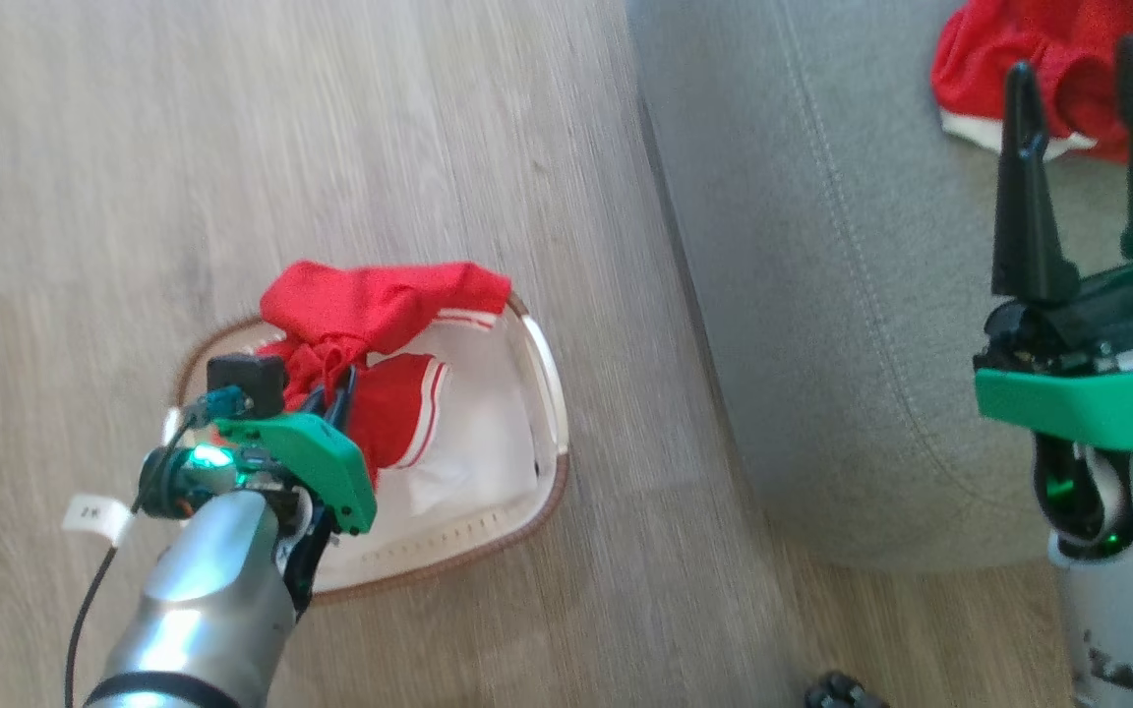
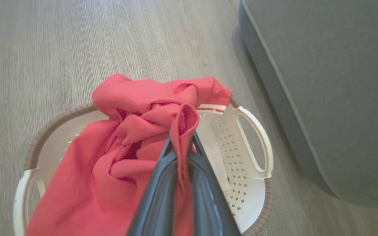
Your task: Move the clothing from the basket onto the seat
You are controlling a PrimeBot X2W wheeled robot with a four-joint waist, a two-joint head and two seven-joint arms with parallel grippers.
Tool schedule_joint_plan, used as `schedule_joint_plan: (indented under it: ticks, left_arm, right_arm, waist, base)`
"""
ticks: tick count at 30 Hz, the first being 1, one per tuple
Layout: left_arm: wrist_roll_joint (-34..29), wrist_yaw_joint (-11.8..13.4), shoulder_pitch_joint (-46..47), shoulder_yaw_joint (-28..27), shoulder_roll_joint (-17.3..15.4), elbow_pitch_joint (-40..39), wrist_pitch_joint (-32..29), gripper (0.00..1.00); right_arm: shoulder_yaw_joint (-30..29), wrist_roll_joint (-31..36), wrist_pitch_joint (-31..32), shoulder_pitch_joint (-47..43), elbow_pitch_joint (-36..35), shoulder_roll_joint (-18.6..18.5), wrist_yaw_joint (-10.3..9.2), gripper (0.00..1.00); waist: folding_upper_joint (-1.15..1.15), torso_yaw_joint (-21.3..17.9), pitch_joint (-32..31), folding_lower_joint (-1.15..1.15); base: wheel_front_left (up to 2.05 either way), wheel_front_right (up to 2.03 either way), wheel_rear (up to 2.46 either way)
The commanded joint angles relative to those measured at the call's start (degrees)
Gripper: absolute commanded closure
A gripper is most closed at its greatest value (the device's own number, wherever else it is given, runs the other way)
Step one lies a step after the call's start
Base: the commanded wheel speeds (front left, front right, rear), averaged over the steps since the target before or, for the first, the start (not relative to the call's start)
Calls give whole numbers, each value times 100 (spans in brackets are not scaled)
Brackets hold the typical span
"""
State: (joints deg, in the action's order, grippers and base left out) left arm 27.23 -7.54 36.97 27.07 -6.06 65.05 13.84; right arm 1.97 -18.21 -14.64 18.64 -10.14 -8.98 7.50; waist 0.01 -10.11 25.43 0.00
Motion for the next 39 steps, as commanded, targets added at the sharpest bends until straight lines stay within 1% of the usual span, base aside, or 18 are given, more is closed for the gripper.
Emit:
schedule_joint_plan:
  ticks: [1, 3, 9, 16, 23, 27, 29, 30, 34, 39]
  left_arm:
    - [65, 6, -126, -74, -136, -270, 106, 100]
    - [78, 6, -166, -59, -152, -375, 110, 100]
    - [-23, 13, -453, -187, -282, -1295, 114, 100]
    - [-279, 83, -656, -244, -349, -2267, 115, 100]
    - [-341, 113, -725, -188, -415, -3100, 72, 100]
    - [-236, 118, -741, -182, -416, -3711, -141, 100]
    - [-228, 165, -733, -170, -445, -4050, -300, 100]
    - [-201, 216, -716, -178, -480, -4394, -479, 100]
    - [-128, 316, -620, -222, -525, -5089, -800, 100]
    - [-82, 431, -529, -246, -578, -5695, -1122, 100]
  right_arm:
    - [67, -1, -36, -162, -134, -77, -1, 0]
    - [68, -3, -36, -209, -115, -88, -1, 0]
    - [106, -16, -36, -511, -11, -131, -1, 0]
    - [193, -45, -36, -799, 99, -168, -1, 0]
    - [347, -77, -36, -1078, 216, -185, -1, 0]
    - [431, -95, -36, -1246, 270, -173, -1, 0]
    - [486, -116, -36, -1304, 286, -157, -1, 0]
    - [577, -139, -36, -1363, 310, -146, -1, 0]
    - [737, -163, -36, -1440, 343, -144, -1, 0]
    - [902, -178, -36, -1501, 387, -135, -1, 0]
  waist:
    - [-1, 192, -542, 0]
    - [-1, 220, -660, 0]
    - [-1, 356, -1274, 0]
    - [-1, 456, -1781, 0]
    - [-1, 519, -2197, 0]
    - [-1, 541, -2383, 0]
    - [-1, 550, -2448, 0]
    - [-1, 559, -2494, 0]
    - [-1, 587, -2532, 0]
    - [-1, 601, -2555, 0]
  base:
    - [0, 0, 0]
    - [0, 0, 0]
    - [0, 0, 0]
    - [0, 0, 0]
    - [0, 0, 0]
    - [0, 0, 0]
    - [0, 0, 0]
    - [0, 0, 0]
    - [0, 0, 0]
    - [0, 0, 0]
